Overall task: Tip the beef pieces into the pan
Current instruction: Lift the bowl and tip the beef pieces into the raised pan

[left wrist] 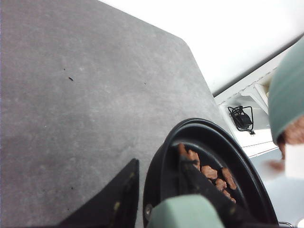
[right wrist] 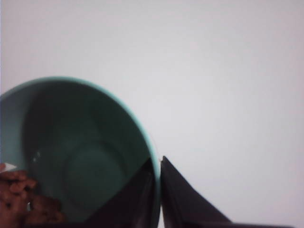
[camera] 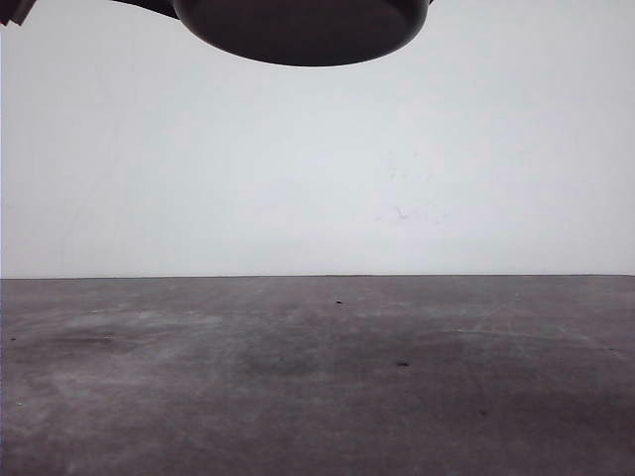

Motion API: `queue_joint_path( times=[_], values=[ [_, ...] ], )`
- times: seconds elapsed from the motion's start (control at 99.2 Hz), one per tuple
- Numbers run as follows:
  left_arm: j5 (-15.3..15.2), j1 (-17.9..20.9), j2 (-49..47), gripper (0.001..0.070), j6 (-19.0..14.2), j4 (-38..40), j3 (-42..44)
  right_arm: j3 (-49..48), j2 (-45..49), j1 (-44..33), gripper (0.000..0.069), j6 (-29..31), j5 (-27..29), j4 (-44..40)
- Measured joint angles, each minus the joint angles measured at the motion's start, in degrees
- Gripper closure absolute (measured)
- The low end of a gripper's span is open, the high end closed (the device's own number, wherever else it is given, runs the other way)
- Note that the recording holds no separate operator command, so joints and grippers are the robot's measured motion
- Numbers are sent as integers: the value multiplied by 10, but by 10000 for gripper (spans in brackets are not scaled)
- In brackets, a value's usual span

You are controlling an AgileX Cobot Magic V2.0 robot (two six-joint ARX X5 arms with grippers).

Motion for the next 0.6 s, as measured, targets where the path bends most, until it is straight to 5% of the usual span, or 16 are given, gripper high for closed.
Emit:
queue_joint_path(
  times=[0.605],
  values=[
    [-3,3,0,586,2,0,0,1,3,-6,680,-14,17,19]
  ],
)
